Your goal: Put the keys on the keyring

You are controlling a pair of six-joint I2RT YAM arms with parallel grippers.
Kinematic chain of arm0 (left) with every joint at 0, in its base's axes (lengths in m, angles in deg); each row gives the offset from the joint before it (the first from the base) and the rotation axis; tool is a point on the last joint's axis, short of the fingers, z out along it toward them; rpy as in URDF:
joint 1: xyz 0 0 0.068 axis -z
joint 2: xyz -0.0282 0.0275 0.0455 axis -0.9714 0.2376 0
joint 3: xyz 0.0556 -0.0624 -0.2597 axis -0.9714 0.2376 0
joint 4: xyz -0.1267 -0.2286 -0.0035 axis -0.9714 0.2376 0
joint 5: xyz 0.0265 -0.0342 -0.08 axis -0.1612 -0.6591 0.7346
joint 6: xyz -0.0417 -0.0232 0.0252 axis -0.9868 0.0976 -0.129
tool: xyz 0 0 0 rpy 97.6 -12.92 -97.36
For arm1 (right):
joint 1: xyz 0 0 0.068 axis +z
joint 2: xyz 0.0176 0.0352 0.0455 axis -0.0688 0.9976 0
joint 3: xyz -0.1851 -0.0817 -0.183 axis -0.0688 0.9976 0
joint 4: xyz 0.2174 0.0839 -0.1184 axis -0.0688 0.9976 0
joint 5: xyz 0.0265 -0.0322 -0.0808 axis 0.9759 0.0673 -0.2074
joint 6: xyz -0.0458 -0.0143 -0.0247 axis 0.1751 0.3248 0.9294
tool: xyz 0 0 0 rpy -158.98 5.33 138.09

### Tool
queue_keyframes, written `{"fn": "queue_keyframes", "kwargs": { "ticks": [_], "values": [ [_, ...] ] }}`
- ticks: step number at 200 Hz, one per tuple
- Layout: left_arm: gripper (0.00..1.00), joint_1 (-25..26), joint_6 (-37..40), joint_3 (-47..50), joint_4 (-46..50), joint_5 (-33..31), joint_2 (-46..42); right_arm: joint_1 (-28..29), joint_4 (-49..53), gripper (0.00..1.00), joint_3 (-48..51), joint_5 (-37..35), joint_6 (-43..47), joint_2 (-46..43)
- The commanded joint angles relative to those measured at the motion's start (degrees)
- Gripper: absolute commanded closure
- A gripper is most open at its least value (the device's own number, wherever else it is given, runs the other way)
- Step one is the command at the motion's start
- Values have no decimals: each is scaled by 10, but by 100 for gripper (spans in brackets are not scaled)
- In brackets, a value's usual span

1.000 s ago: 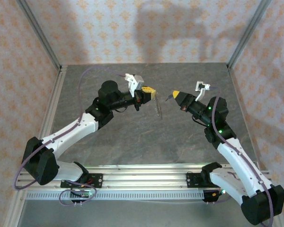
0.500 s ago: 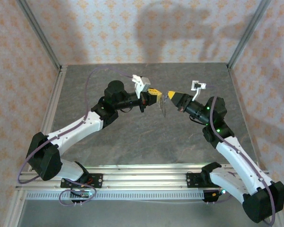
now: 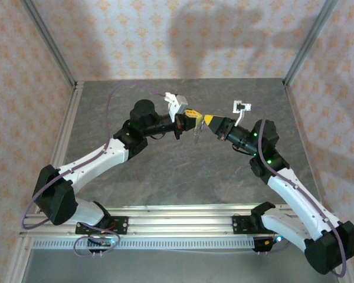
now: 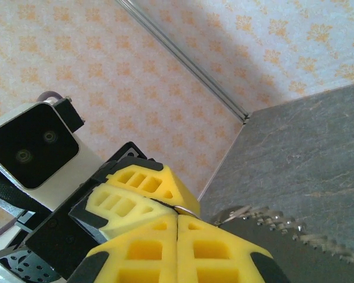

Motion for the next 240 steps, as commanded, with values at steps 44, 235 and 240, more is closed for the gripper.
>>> {"fn": "queue_keyframes", "kwargs": {
  "ticks": [44, 235, 240],
  "values": [
    [100, 6, 18, -23, -14, 18, -6, 4, -6, 100, -26, -35, 26, -23],
    [100, 14, 17, -33, -14, 14, 6, 7, -24, 100, -38, 12, 9, 16],
    [100, 14, 17, -34, -14, 14, 6, 8, -24, 100, -37, 14, 10, 17]
  ]
}}
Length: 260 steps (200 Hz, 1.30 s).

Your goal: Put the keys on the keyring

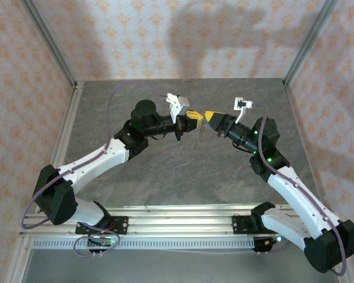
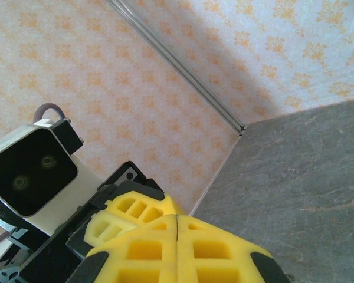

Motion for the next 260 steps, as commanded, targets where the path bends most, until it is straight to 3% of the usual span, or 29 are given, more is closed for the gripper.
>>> {"fn": "queue_keyframes", "kwargs": {
  "ticks": [1, 113, 260],
  "values": [
    [100, 6, 8, -29, -21, 10, 5, 7, -21, 100, -18, 25, -2, 4],
    [100, 6, 14, -28, -8, -9, 1, 0, 25, 100, 8, -43, 15, -66],
    [100, 6, 17, -38, -1, -7, 1, -2, 22, 100, 0, 5, 16, -33]
  ]
}}
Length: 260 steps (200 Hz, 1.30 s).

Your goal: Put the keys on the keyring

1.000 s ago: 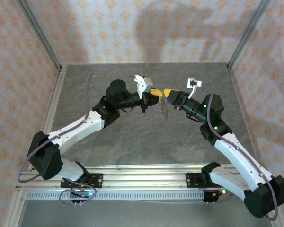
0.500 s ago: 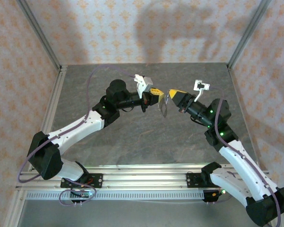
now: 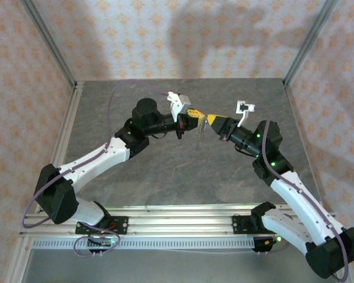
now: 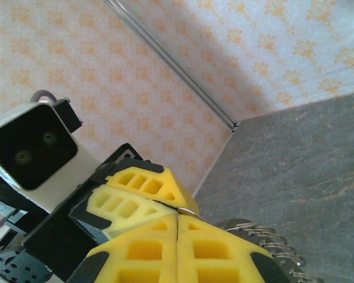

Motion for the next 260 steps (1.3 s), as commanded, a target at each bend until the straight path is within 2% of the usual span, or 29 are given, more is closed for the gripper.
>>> {"fn": "queue_keyframes", "kwargs": {
  "ticks": [1, 128, 260],
  "values": [
    [100, 6, 13, -22, -14, 0, -5, -2, -26, 100, -7, 15, 3, 2],
    [100, 6, 14, -16, -13, 4, -5, -4, -11, 100, -20, -9, 19, -11],
    [100, 6, 20, -18, -6, 22, -1, -4, -34, 100, -27, 11, 11, 6]
  ]
}}
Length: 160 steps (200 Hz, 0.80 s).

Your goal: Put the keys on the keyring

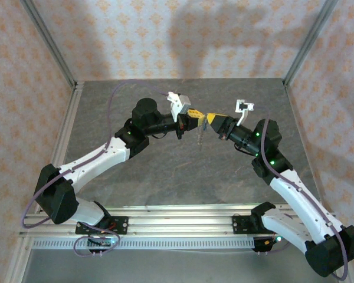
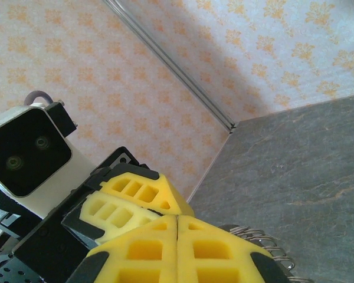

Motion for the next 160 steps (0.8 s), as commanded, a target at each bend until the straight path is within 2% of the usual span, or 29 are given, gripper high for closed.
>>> {"fn": "queue_keyframes", "kwargs": {
  "ticks": [1, 68, 112, 160],
  "values": [
    [100, 6, 17, -18, -6, 18, -1, -4, -31, 100, -20, 13, 2, -2],
    [100, 6, 18, -20, -9, 24, 1, -4, -33, 100, -27, 22, 3, 14],
    [100, 9, 14, -15, -23, 14, -6, -4, -18, 100, -19, 2, 15, 18],
    [100, 9, 2, -7, -48, -4, -18, -32, -16, 100, 10, 4, 1, 11]
  ]
}}
